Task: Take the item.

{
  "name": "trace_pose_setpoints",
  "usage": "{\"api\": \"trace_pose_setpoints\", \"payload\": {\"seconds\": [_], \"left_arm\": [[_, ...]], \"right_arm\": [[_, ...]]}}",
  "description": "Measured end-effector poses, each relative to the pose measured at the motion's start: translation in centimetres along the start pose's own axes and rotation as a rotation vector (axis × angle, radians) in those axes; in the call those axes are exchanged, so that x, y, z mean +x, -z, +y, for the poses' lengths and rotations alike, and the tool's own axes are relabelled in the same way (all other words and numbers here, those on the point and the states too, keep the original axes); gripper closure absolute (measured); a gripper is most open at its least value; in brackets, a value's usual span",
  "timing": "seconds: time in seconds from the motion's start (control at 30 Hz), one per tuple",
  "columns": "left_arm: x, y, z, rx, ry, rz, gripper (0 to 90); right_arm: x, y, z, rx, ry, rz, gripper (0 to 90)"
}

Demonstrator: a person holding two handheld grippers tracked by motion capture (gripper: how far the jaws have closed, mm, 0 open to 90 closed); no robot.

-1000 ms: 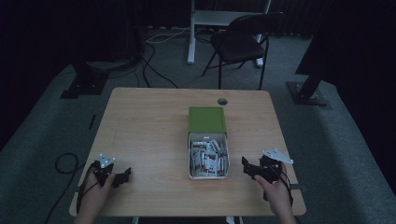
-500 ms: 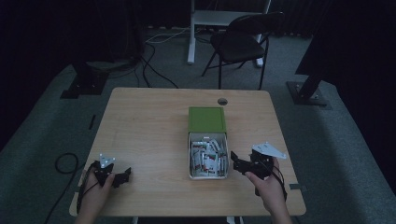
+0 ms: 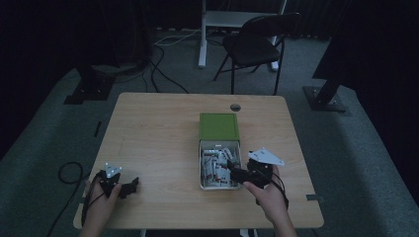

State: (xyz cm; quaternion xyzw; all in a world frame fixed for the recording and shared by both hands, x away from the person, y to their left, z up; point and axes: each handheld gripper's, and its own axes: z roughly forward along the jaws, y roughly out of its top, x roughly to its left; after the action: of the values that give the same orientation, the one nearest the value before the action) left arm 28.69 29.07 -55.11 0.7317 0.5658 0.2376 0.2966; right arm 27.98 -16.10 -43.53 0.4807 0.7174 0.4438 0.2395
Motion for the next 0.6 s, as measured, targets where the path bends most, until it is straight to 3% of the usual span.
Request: {"api": "trace_pose_setpoints", "payload": {"seconds": [0.1, 0.4, 0.6], "left_arm": [[0.0, 0.0, 0.0, 0.000, 0.000, 0.000, 9.7], [0.0, 0.0, 0.0, 0.000, 0.001, 0.001, 9.7], [0.0, 0.0, 0.0, 0.000, 0.001, 0.001, 9.7]], "right_arm": [[0.8, -0.5, 0.1, 0.001, 0.004, 0.030, 17.6], [2.6, -1.6, -0.3, 0.009, 0.021, 0.061, 21.5], [3.5, -2.2, -0.7, 0.011, 0.039, 0.053, 29.2]]}}
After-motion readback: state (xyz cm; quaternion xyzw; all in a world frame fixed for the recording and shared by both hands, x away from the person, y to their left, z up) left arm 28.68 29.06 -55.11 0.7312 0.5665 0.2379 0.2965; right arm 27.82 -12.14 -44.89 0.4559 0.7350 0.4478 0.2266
